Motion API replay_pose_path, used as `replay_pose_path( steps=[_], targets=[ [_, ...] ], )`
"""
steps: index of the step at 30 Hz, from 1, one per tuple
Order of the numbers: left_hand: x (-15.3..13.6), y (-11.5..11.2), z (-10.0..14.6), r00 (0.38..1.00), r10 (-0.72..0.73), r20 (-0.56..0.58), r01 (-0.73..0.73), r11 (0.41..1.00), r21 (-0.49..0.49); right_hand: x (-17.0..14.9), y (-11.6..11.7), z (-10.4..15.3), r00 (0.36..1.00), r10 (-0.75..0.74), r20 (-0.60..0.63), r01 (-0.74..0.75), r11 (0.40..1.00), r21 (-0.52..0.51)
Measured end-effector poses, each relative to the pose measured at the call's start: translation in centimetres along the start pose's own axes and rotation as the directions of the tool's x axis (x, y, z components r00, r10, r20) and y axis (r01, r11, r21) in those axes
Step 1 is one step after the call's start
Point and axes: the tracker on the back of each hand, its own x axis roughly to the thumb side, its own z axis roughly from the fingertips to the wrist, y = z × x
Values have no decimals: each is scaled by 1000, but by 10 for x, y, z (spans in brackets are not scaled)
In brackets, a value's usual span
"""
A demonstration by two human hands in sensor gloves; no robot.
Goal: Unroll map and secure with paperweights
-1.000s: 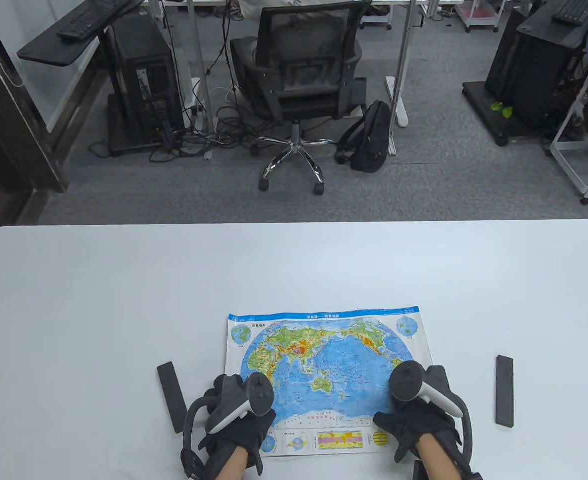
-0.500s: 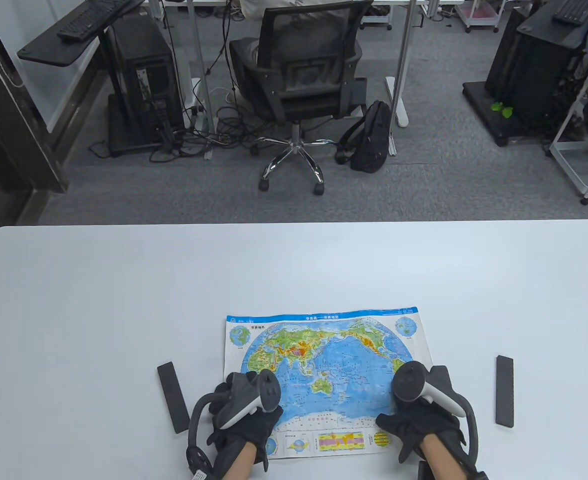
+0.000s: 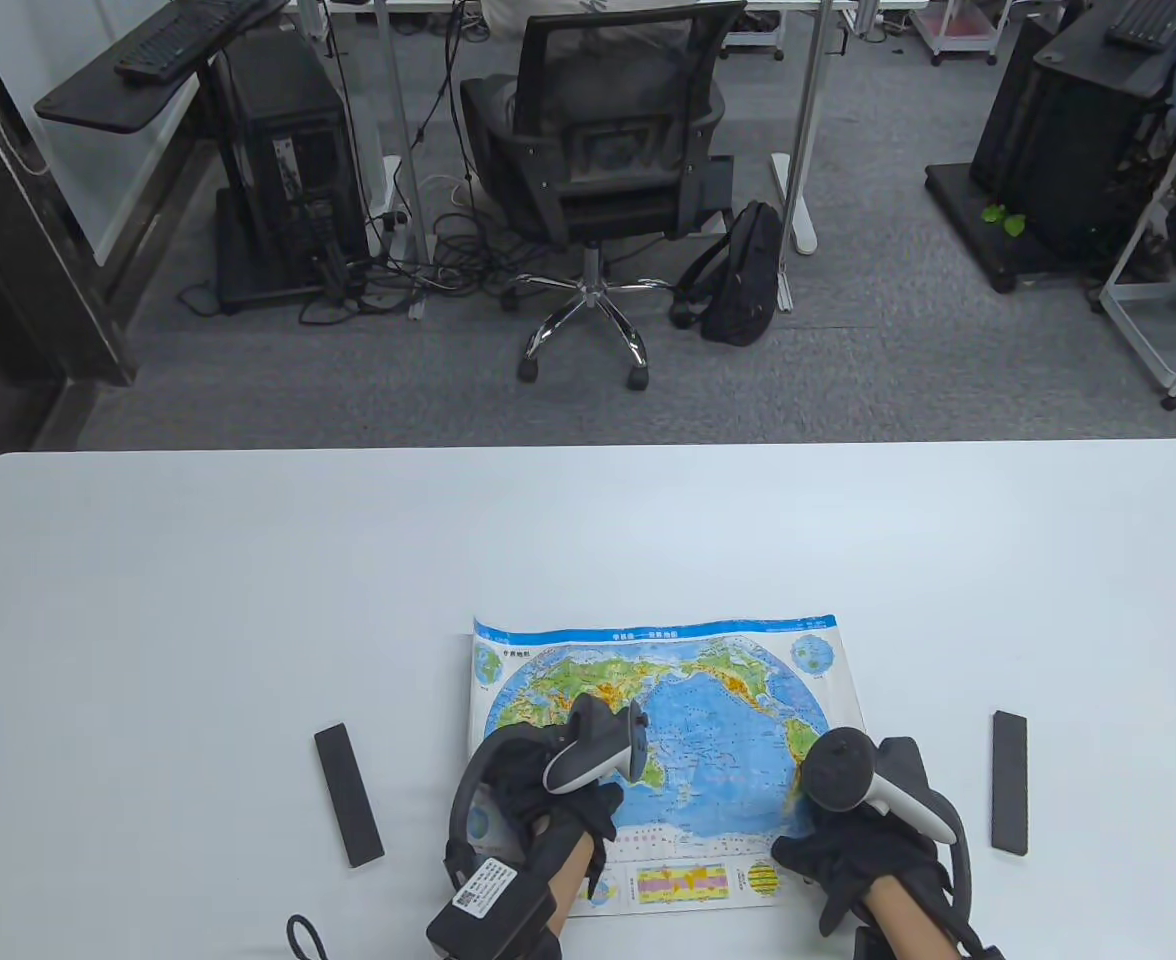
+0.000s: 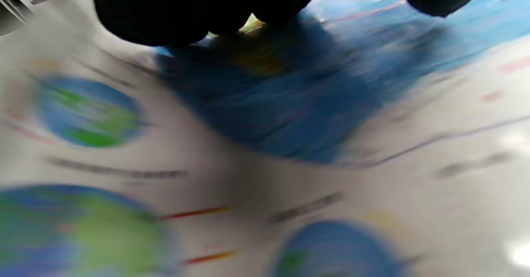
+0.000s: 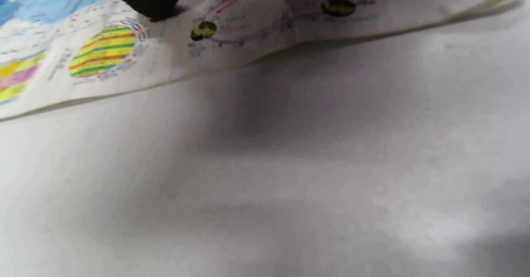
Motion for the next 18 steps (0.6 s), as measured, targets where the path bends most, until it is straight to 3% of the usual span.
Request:
replay_pose_path(
  steps=[3,7,12,14,18],
  targets=[
    [26,8,0,996,40,80,-42,999,24,-2,1,2,1000,-8,13,9,1000,-17],
    [56,15,4,978,60,199,-91,984,151,-4,-2,2,998,-57,27,57,998,20],
    [76,20,-1,910,275,310,-292,956,8,-6,-2,3,997,-72,41,71,997,24],
    [82,20,-4,876,331,351,-325,943,-77,-6,-3,2,996,-77,44,76,997,30],
    [94,15,-10,855,369,365,-333,929,-159,-10,-5,2,992,-112,60,109,993,47]
  ],
)
